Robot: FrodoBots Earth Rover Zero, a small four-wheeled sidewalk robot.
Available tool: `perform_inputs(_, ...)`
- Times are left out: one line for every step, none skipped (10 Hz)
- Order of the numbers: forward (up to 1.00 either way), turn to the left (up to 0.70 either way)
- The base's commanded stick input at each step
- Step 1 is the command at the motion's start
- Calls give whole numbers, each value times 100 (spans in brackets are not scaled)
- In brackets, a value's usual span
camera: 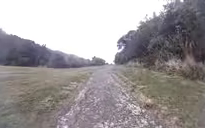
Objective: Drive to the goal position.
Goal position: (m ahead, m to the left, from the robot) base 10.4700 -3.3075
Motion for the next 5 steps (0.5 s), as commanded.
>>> perform_inputs(45, -26)
perform_inputs(45, -27)
perform_inputs(45, -27)
perform_inputs(45, -27)
perform_inputs(45, -27)
